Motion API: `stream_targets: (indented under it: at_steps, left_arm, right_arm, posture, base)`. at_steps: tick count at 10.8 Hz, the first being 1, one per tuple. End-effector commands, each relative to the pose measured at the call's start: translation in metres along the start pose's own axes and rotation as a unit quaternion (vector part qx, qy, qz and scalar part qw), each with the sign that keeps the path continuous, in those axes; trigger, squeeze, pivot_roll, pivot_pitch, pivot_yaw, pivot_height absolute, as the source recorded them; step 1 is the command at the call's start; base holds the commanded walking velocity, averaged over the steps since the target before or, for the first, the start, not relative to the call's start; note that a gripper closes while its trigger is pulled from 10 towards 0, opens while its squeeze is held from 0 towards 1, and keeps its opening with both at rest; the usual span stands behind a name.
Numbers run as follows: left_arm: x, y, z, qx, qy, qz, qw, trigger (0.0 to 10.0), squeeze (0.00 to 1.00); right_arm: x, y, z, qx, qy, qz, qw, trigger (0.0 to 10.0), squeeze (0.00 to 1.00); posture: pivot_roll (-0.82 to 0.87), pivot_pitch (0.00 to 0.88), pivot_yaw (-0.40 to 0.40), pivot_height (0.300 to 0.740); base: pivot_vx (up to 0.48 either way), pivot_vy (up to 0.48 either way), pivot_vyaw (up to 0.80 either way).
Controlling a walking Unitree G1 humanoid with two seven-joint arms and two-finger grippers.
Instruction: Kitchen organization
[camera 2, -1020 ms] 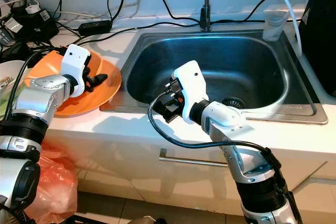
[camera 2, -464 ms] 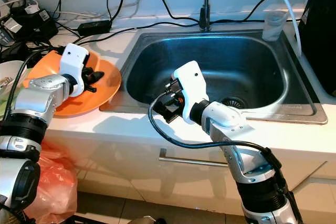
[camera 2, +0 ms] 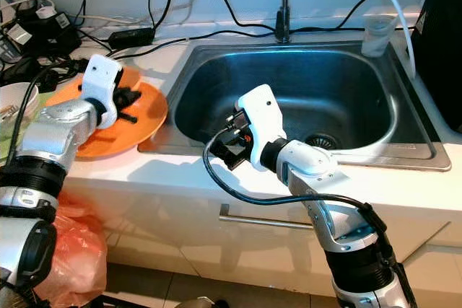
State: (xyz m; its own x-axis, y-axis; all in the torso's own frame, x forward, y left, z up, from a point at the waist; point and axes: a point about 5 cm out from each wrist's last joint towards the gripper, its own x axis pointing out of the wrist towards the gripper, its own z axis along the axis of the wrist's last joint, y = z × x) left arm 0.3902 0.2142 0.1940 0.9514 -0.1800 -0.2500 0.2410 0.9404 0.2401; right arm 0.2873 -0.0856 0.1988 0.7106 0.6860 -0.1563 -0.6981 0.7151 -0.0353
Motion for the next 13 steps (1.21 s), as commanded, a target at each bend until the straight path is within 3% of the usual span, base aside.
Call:
stream_targets:
  at_steps: [1,2,4,10,13]
  left_arm:
    - [0.0,0.004,0.015,0.001,-0.029,0.012,1.0,0.0,0.0]
    - [0.0,0.003,0.022,0.001,-0.051,0.017,0.999,0.0,0.0]
    - [0.004,-0.014,0.041,-0.004,-0.117,-0.005,0.993,0.0,0.0]
    - [0.014,-0.076,0.076,-0.016,-0.225,-0.103,0.969,0.0,0.0]
    - [0.013,-0.093,0.082,-0.007,-0.263,-0.127,0.956,0.0,0.0]
  right_arm:
    - [0.001,0.003,-0.002,0.0,0.0,0.011,1.0,10.0,0.0]
    - [0.001,0.002,-0.002,-0.001,0.0,0.01,1.0,10.0,0.0]
    - [-0.001,-0.003,-0.001,-0.003,0.0,-0.011,1.0,10.0,0.0]
    - [-0.028,-0.034,-0.003,-0.026,0.033,-0.123,0.992,10.0,0.0]
    - [-0.041,-0.046,-0.002,-0.035,0.048,-0.167,0.984,10.0,0.0]
  posture:
    - [0.04,0.0,0.144,0.74]
    - [0.03,0.0,0.143,0.74]
    - [0.02,0.0,0.136,0.74]
    - [-0.06,0.0,0.14,0.74]
    - [-0.09,0.0,0.137,0.74]
  base:
    - [0.0,0.0,0.0]
    - [0.0,0.0,0.0]
    - [0.0,0.0,0.0]
    - [0.0,0.0,0.0]
    - [0.0,0.0,0.0]
